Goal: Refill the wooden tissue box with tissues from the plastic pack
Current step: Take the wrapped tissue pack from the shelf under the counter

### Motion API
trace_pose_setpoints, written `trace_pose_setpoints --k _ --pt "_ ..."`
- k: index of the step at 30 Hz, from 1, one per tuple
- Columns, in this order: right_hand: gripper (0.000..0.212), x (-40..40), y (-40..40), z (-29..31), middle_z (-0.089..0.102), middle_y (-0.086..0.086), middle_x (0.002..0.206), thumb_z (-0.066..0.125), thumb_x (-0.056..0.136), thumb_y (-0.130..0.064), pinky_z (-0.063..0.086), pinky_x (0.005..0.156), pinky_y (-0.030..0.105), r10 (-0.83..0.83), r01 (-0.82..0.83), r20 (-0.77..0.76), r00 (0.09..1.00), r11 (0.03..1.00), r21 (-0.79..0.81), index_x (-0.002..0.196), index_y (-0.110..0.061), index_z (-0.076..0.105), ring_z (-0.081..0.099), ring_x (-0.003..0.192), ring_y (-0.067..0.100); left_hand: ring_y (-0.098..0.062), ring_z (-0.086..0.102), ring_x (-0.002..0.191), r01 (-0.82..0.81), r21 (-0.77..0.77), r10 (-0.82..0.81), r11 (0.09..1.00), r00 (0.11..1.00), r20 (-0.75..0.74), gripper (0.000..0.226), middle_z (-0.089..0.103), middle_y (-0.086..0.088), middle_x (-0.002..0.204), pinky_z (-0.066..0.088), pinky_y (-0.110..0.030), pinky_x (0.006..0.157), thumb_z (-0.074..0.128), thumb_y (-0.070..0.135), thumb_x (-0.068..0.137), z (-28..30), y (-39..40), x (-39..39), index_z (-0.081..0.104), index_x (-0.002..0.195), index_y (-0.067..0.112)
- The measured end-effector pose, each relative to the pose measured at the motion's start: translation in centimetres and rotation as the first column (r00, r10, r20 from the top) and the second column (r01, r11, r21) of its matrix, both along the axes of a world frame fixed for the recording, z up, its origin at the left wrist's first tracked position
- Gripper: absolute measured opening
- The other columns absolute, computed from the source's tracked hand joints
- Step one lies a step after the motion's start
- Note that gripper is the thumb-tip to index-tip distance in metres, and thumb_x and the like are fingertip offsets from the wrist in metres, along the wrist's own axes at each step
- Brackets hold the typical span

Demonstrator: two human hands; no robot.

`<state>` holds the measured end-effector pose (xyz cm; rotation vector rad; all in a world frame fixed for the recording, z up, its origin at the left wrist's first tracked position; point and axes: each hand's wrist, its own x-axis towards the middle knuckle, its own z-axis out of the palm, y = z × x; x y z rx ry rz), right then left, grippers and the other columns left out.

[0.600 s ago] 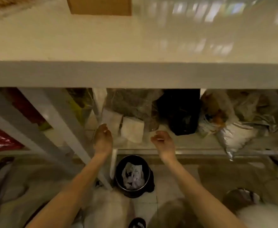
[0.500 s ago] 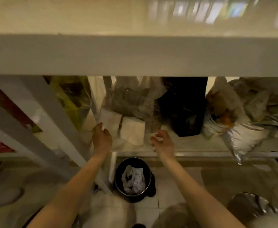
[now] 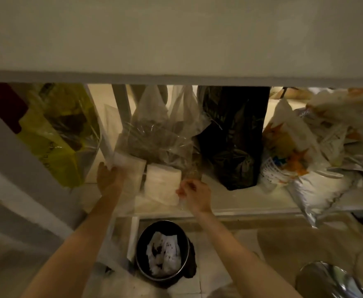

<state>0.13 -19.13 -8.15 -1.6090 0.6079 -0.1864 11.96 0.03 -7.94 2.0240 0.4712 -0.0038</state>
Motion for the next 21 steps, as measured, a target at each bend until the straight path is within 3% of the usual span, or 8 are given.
trace_pose_setpoints --k 3,6,8,10,13,15,17,21 --pt "0.019 -0.5 -0.8 -0.1 0.063 -0.001 0.063 0.054 0.09 -0.005 0.046 0.05 0.005 -0.009 0.009 -0.011 1.0 1.0 -0.011 0.073 -0.011 0.06 0.06 0.045 -0.009 -0.042 0.05 0.119 -0.003 -0.104 -0.001 0.995 0.999 -0.037 0.049 0.051 -0.027 0.131 0.042 -0.046 0.098 0.049 0.0 0.082 0.7 0.1 0.4 0.042 0.131 -0.001" --pt "0.024 -1.4 -1.3 -0.2 0.064 -0.003 0.063 0.055 0.089 -0.006 0.048 0.053 0.006 -0.027 0.026 -0.025 0.999 0.998 -0.051 0.068 -0.017 0.059 0.061 0.047 -0.008 -0.043 0.059 0.098 0.098 -0.012 -0.098 0.995 0.994 -0.043 0.024 0.064 -0.028 0.105 0.049 -0.048 0.088 0.047 0.008 0.086 1.2 -0.3 -0.1 0.06 0.102 -0.003" --pt "0.022 -2.0 -1.7 0.0 0.064 -0.002 0.064 0.056 0.089 -0.007 0.048 0.051 0.005 -0.05 0.047 -0.037 0.998 0.996 -0.077 0.069 -0.016 0.06 0.059 0.045 -0.008 -0.037 0.058 0.08 0.153 -0.013 -0.153 0.988 0.987 -0.043 0.022 0.062 -0.018 0.077 0.05 -0.035 0.07 0.043 0.011 0.087 1.1 -0.7 -1.0 0.062 0.078 0.003" --pt "0.017 -3.2 -2.2 0.5 0.063 0.0 0.064 0.056 0.089 -0.007 0.047 0.048 0.007 -0.071 0.068 -0.033 0.997 0.994 -0.085 0.074 -0.01 0.061 0.058 0.043 -0.007 -0.029 0.051 0.064 0.128 -0.045 -0.129 0.991 0.991 -0.02 0.018 0.052 -0.005 0.062 0.039 -0.024 0.054 0.044 0.008 0.088 1.2 -1.2 -2.5 0.056 0.074 0.01" --pt "0.008 -5.6 -2.9 1.5 0.062 0.005 0.065 0.056 0.09 -0.003 0.05 0.048 0.012 -0.087 0.087 -0.001 0.996 0.996 -0.031 0.09 0.001 0.062 0.059 0.044 -0.002 -0.018 0.046 0.055 0.079 -0.148 -0.08 0.986 0.997 0.0 0.02 0.05 0.0 0.059 0.038 -0.023 0.055 0.047 0.006 0.088 1.5 -1.1 -5.1 0.054 0.07 0.012" --pt "0.01 -7.5 -3.4 2.2 0.065 0.002 0.067 0.056 0.09 -0.005 0.051 0.054 0.016 -0.076 0.071 -0.047 0.996 0.993 -0.096 0.087 -0.004 0.065 0.062 0.05 0.001 -0.015 0.048 0.056 0.11 -0.105 -0.113 0.988 0.993 -0.032 0.029 0.052 0.0 0.059 0.039 -0.023 0.056 0.047 0.01 0.089 1.9 -0.7 -7.3 0.053 0.061 0.016" --pt "0.012 -9.5 -4.0 3.4 0.067 -0.001 0.068 0.056 0.089 -0.006 0.051 0.06 0.02 -0.066 0.055 -0.065 0.996 0.987 -0.151 0.084 -0.005 0.067 0.063 0.058 0.009 -0.014 0.049 0.057 0.139 -0.133 -0.142 0.981 0.99 -0.013 0.026 0.054 -0.002 0.061 0.039 -0.014 0.052 0.047 0.01 0.09 3.3 -0.6 -9.8 0.055 0.065 0.01" --pt "0.017 -14.1 -4.6 7.2 0.067 0.0 0.069 0.058 0.089 -0.007 0.051 0.061 0.018 -0.055 0.041 -0.085 0.995 0.986 -0.162 0.075 -0.013 0.066 0.064 0.061 0.007 -0.015 0.054 0.061 0.14 -0.194 -0.133 0.971 0.99 0.046 0.028 0.058 -0.004 0.064 0.041 -0.005 0.052 0.048 0.01 0.092 6.6 -0.2 -15.7 0.057 0.065 0.009"
